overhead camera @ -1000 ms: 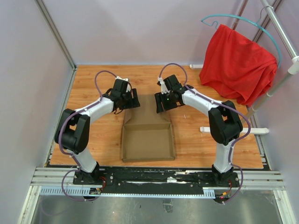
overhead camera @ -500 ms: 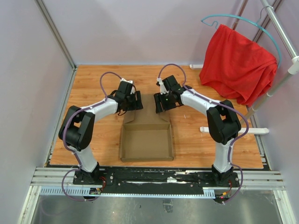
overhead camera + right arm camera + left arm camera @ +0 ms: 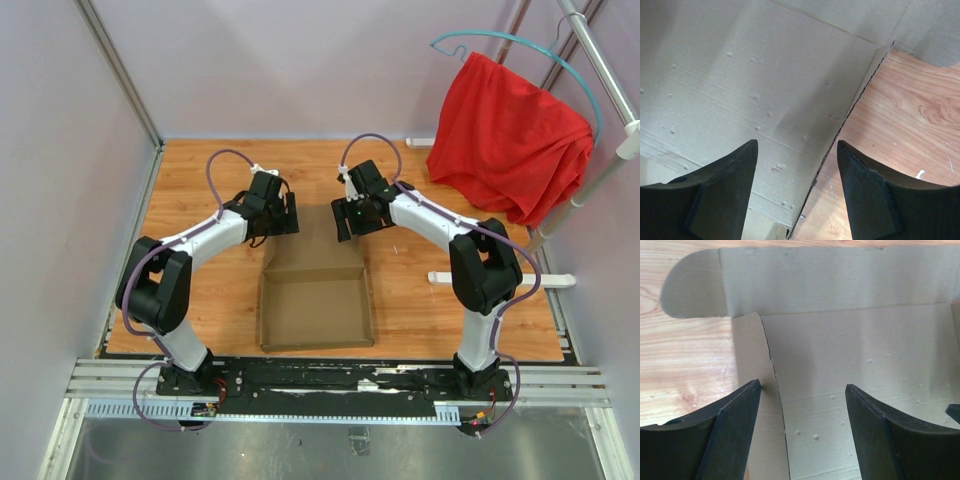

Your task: Fold the paper box

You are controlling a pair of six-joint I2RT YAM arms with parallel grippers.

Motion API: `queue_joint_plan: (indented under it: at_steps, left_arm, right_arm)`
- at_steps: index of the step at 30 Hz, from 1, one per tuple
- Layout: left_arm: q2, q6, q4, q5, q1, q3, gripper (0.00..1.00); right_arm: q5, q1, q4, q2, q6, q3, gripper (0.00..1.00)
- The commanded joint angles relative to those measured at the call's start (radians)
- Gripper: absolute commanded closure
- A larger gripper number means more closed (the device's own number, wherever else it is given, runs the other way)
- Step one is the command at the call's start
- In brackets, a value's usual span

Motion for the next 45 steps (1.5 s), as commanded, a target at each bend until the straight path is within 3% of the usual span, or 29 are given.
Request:
queue_joint_plan:
  at_steps: [1, 5, 13, 23, 27, 32, 38, 45]
  left_arm:
    - [-0.025, 0.018, -0.070, -0.107, -0.006, 0.030, 0.25]
    - [-0.001, 0.023, -0.090, -0.130, -0.006, 0.059, 0.25]
    - [0.014, 0.037, -0.111, -0.168, -0.006, 0.094, 0.25]
    - [0.029, 0.039, -0.117, -0.177, -0.005, 0.107, 0.25]
    - [0.026, 0.038, -0.116, -0.177, -0.005, 0.110, 0.26]
    - [-0.049, 0.034, -0.076, -0.184, -0.005, 0.072, 0.25]
    - [-0.221, 0.023, -0.034, -0.185, -0.005, 0.014, 0.18]
    - [-0.377, 0.034, 0.014, -0.118, -0.005, -0.044, 0.15]
  right_arm:
    - [0.046, -0.013, -0.053, -0.033, -0.007, 0.023, 0.35]
    - [0.071, -0.025, -0.101, 0.010, -0.025, 0.083, 0.42]
    - [0.094, -0.048, -0.156, 0.074, -0.049, 0.168, 0.77]
    - [0.103, -0.054, -0.214, 0.151, -0.067, 0.242, 0.78]
    - [0.133, -0.055, -0.222, 0.149, -0.056, 0.251, 0.99]
    - [0.179, -0.055, -0.116, 0.043, -0.045, 0.162, 0.99]
    - [0.244, -0.055, 0.029, -0.103, -0.024, 0.009, 0.99]
    - [0.301, -0.055, 0.287, -0.304, 0.047, -0.233, 0.99]
